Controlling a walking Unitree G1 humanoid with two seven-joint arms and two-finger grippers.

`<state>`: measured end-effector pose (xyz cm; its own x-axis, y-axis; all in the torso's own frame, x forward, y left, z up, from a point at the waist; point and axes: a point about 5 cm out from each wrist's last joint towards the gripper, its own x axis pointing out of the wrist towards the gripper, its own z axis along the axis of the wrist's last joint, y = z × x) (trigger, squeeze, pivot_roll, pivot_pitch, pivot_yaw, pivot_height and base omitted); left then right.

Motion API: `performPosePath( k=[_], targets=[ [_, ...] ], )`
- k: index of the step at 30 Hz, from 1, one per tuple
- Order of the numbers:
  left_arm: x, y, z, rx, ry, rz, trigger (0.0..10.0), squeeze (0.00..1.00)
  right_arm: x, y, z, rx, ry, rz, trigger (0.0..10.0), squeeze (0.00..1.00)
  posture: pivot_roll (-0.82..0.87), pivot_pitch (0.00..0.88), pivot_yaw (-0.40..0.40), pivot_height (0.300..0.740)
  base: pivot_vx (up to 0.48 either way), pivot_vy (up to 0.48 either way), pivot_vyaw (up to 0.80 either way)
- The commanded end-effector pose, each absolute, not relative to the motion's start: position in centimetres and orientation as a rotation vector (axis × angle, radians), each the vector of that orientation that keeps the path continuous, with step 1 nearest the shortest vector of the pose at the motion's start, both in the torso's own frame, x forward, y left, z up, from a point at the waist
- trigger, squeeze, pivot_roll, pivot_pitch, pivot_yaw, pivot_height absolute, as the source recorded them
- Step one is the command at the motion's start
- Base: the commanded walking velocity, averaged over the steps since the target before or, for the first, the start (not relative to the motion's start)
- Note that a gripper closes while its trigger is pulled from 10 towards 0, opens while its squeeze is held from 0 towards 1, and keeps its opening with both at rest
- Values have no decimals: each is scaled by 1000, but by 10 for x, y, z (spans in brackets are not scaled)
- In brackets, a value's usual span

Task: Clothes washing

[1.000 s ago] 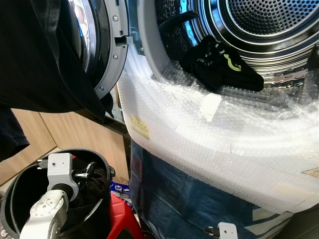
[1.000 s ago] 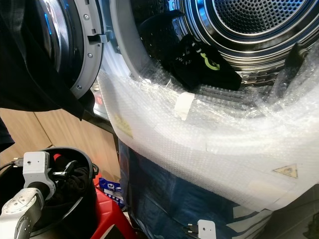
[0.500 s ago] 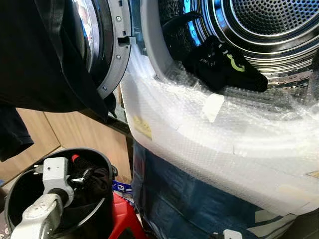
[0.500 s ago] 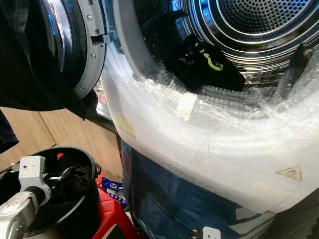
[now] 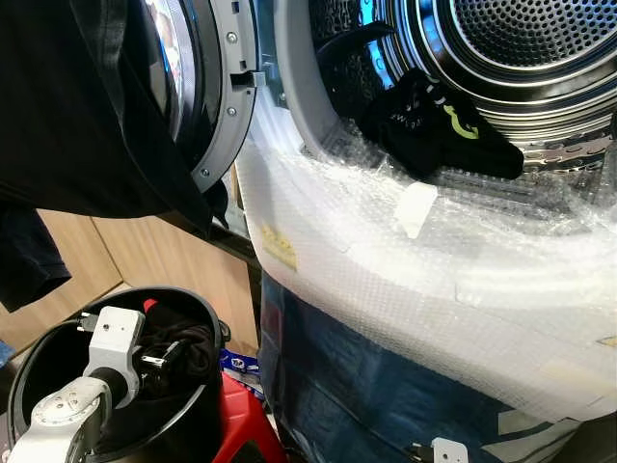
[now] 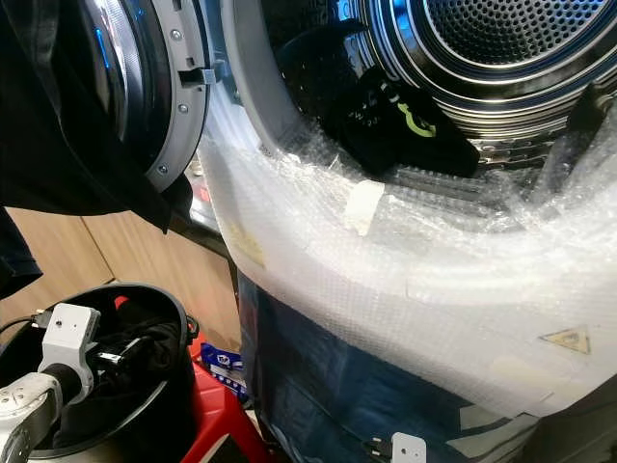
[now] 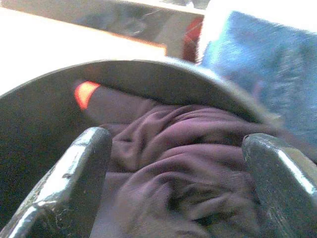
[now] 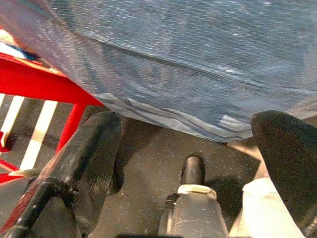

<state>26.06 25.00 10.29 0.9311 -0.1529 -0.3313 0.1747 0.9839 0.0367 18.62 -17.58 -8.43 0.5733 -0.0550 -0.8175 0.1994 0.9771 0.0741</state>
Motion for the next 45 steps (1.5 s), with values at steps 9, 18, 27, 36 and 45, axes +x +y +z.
performPosePath(
  k=[9,18,27,36,45],
  targets=[
    [255,236,109,66,337,-408,10000,1000,183,-180,-85,159,948,-181,10000,0,243,0,56,740,0,0,0],
    [252,236,101,122,395,-433,10000,1000,182,-179,-86,164,952,-170,10000,0,240,0,59,740,0,0,0],
    [248,237,92,152,456,-420,10000,1000,186,-179,-84,167,943,-166,10000,0,247,0,50,740,0,0,0],
    [252,247,84,210,478,-291,10000,0,188,-177,-83,163,942,-150,10000,0,241,0,52,740,0,0,0],
    [263,263,96,197,375,-119,10000,0,186,-178,-84,165,945,-150,10000,0,240,0,50,740,0,0,0]
  ],
)
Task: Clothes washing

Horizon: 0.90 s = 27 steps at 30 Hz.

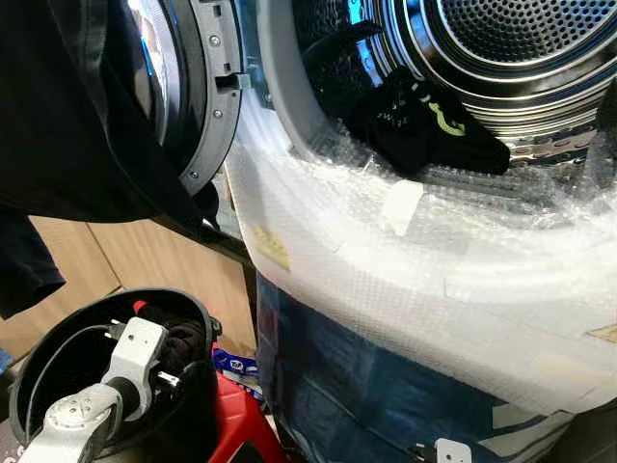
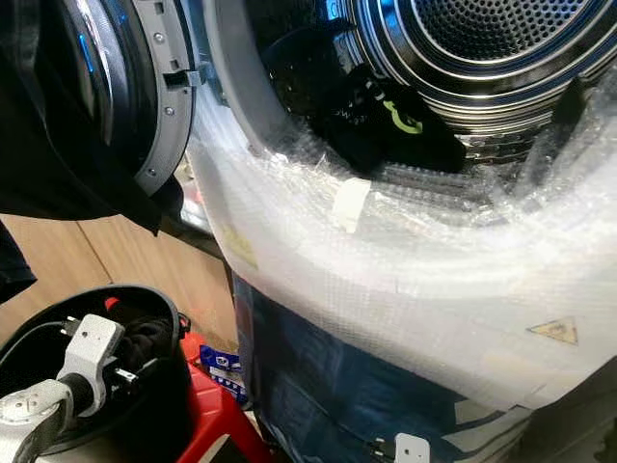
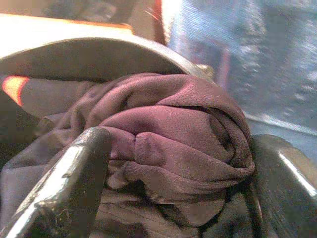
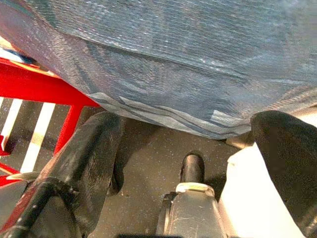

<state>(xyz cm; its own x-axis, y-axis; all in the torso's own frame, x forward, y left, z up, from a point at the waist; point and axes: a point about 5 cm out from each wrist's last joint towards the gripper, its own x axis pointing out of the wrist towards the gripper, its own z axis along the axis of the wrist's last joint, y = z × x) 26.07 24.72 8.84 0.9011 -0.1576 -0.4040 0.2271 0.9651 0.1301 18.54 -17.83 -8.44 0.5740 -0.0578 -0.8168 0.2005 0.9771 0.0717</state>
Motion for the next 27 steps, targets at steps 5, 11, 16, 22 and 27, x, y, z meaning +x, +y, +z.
performPosePath(
  k=[5,11,16,22,27],
  targets=[
    [266,270,105,152,303,-39,10000,0,186,-179,-84,167,943,-155,10000,0,238,0,51,740,0,0,0],
    [260,276,99,151,328,16,10000,0,186,-179,-84,166,941,-154,10000,0,242,0,48,740,0,0,0],
    [254,279,92,171,364,20,10000,0,188,-179,-83,168,936,-153,10000,0,246,0,45,740,0,0,0],
    [254,273,82,158,387,19,10000,0,188,-180,-83,163,936,-146,10000,0,244,3,43,740,0,0,0],
    [255,274,79,158,394,56,10000,0,188,-180,-83,165,933,-145,10000,0,238,10,41,740,0,0,0]
  ],
)
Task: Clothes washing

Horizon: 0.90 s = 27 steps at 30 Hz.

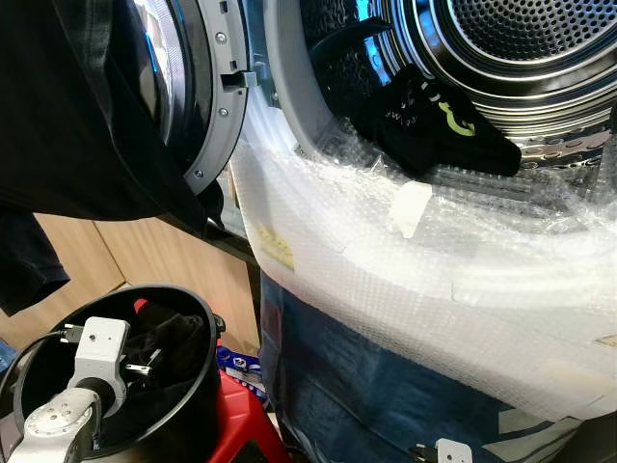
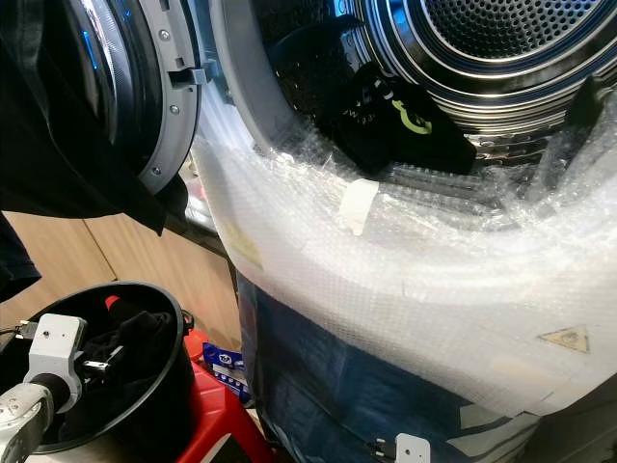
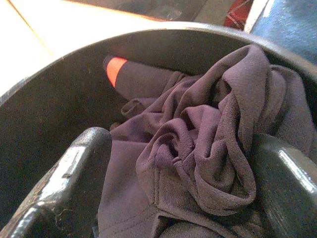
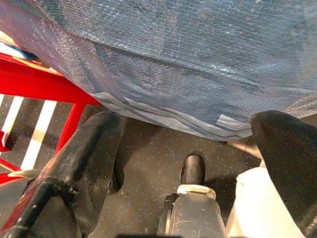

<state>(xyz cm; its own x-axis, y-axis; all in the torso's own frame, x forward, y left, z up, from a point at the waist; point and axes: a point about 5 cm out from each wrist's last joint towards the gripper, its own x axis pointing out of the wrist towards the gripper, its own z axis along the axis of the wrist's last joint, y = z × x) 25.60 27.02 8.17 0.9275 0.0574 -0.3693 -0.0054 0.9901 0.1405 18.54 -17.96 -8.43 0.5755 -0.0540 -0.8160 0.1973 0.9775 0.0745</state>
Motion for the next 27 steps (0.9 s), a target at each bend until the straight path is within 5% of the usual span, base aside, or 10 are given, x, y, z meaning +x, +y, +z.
performPosePath(
  k=[1,9,16,27],
  targets=[
    [256,275,79,158,397,66,10000,0,188,-180,-83,164,933,-145,10000,0,237,10,40,740,0,0,0],
    [263,279,85,96,354,170,10000,0,186,-181,-84,158,939,-141,10000,0,242,15,33,740,0,0,0],
    [273,262,84,-167,371,117,10000,0,185,-180,-84,151,941,-136,10000,0,231,13,29,740,0,0,0],
    [275,257,80,-254,452,50,10000,0,185,-181,-84,153,935,-135,10000,0,216,0,36,740,0,0,0]
  ],
)
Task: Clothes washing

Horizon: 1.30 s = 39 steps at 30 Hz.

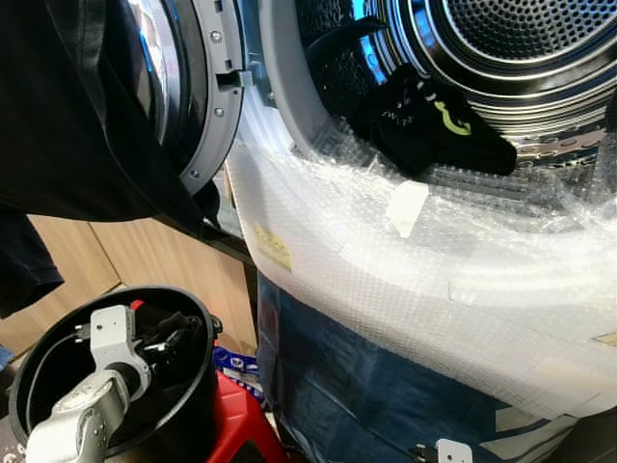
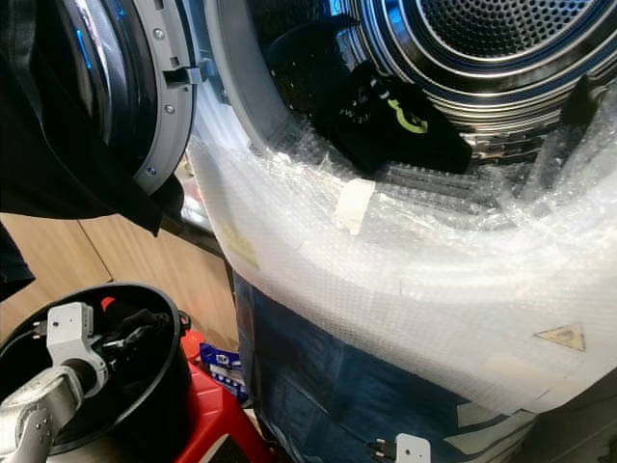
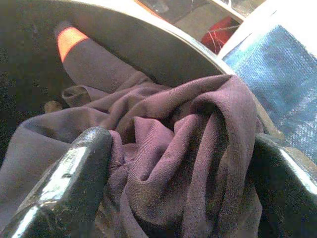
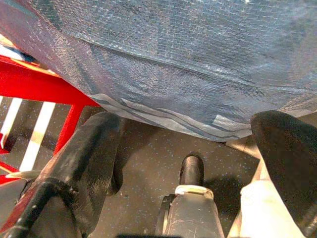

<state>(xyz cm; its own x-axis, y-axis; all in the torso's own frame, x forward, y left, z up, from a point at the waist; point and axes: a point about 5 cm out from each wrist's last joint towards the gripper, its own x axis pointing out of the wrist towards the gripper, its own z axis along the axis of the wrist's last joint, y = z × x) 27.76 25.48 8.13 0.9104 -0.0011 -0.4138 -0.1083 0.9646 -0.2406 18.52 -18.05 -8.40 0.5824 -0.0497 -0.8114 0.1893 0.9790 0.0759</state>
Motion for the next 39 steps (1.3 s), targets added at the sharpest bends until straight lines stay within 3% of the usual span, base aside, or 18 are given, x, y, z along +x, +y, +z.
performPosePath(
  k=[1,17,39],
  targets=[
    [274,257,79,-252,459,47,10000,0,185,-181,-84,151,936,-134,10000,0,216,0,36,740,0,0,0],
    [254,284,76,-197,469,168,10000,0,187,-176,-84,141,934,-106,10000,0,228,0,30,740,0,0,0],
    [292,263,71,-208,446,149,10000,0,184,-181,-84,137,937,-130,10000,0,188,1,31,740,0,0,0]
  ],
)
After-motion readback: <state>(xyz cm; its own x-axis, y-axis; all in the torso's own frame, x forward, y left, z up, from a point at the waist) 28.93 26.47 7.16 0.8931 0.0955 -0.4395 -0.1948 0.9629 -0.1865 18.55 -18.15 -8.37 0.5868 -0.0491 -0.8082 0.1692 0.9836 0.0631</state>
